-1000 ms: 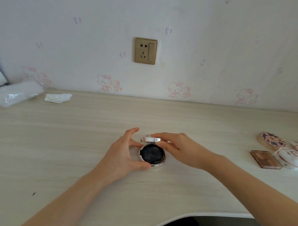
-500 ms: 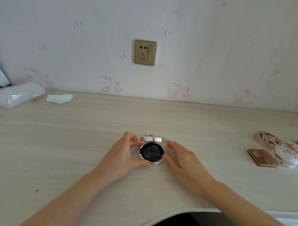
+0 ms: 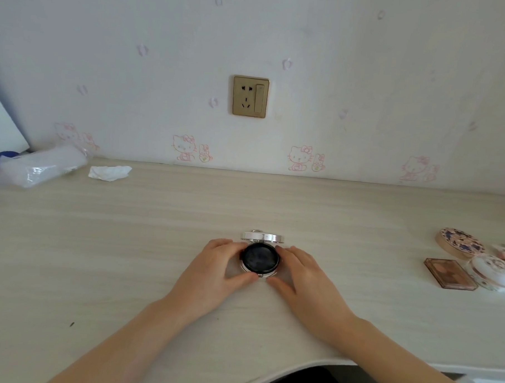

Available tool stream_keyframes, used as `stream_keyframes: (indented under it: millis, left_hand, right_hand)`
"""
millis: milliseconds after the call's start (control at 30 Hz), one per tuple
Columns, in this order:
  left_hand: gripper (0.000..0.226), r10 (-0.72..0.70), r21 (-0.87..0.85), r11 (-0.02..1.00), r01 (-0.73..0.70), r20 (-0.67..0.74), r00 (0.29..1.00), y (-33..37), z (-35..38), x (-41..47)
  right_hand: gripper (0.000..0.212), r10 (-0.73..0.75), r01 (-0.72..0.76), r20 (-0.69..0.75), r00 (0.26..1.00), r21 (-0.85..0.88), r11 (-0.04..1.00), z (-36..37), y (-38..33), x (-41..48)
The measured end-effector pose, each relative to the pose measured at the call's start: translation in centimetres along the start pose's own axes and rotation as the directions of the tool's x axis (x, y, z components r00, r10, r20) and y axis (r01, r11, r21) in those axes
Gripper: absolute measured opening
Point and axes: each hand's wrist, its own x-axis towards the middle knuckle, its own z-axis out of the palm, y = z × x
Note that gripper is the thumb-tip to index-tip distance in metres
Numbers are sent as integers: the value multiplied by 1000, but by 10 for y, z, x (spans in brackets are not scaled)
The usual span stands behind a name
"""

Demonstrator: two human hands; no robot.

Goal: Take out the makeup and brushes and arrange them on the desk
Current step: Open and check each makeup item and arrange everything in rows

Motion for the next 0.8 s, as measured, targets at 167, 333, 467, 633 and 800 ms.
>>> stream_keyframes:
  millis: [167,333,467,633,800]
  left_hand:
    - [53,102,120,987,-104,22,995,-7,0,12]
    - [57,112,127,985,-112,7,994,-22,1,34]
    - [53,117,127,985,-116,-7,993,-33,-1,58]
    - [50,85,152,985,-82,-14,996,-50,-3,89]
    - [51,55,165,985,-53,-8,998,-66,-5,117]
  right_hand:
    - [47,1,-1,-5,1000,-17,1000,6,7,17]
    - [49,33,-32,27,999,-27,999,11,14,43]
    - [47,39,-37,50,998,-39,999,15,19,72]
    - [44,66,-64,81,995,-27,998,21,25,108]
    - [43,80,-79,87,993,-20,997,29,32,138]
